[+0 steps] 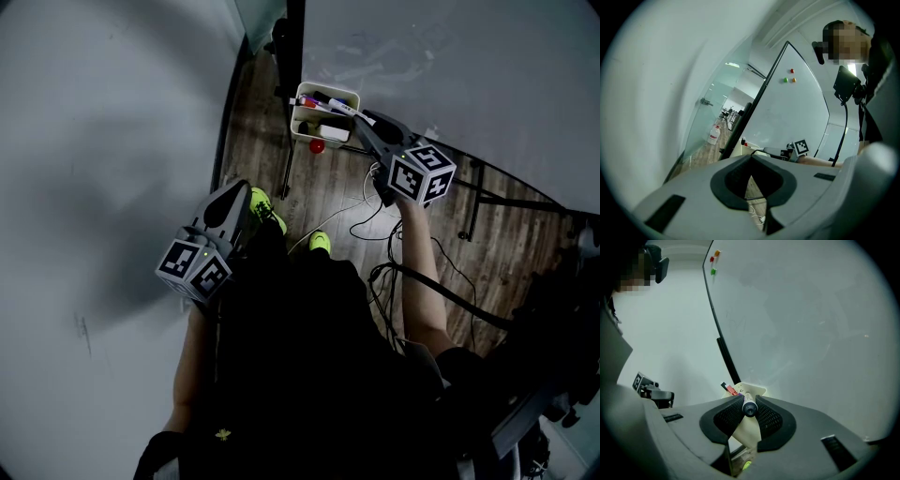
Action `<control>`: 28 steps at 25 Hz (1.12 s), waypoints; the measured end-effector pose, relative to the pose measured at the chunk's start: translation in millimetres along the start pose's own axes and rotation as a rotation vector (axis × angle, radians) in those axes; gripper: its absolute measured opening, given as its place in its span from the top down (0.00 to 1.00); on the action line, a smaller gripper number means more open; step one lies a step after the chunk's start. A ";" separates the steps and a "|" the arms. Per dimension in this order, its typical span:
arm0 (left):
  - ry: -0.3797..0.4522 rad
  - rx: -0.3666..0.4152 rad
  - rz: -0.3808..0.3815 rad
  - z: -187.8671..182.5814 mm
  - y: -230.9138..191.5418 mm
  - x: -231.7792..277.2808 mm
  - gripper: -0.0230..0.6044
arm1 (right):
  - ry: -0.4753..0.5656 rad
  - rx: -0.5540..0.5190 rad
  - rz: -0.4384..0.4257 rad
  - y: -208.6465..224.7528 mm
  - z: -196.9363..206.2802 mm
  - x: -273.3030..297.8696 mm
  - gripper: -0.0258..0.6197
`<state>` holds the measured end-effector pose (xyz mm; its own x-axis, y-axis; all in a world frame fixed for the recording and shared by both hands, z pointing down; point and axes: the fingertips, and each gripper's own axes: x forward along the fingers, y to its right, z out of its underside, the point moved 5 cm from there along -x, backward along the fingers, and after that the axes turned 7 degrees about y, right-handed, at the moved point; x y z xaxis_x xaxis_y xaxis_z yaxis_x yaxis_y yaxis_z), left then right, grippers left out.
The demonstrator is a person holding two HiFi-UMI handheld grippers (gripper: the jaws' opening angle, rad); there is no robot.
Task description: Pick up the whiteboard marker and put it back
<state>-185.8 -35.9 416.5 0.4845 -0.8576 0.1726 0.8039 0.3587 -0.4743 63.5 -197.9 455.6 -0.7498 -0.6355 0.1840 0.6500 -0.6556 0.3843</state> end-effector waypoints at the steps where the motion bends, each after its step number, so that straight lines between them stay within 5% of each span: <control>1: 0.001 -0.003 0.001 0.2 0.2 0.0 0.91 | -0.001 -0.004 0.001 -0.2 0.0 0.1 0.85; 11: 0.003 -0.003 0.014 1.5 0.0 1.7 0.91 | 0.010 -0.001 -0.014 -3.5 -0.7 -5.5 0.75; 28: 0.018 0.066 0.042 2.8 37.0 6.3 0.91 | 0.059 -0.049 -0.028 -15.2 -15.3 -55.3 0.74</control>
<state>-152.1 -27.0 402.5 0.5124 -0.8475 0.1381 0.8045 0.4175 -0.4225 97.0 -159.1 425.8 -0.7601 -0.6387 0.1197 0.6353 -0.6918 0.3432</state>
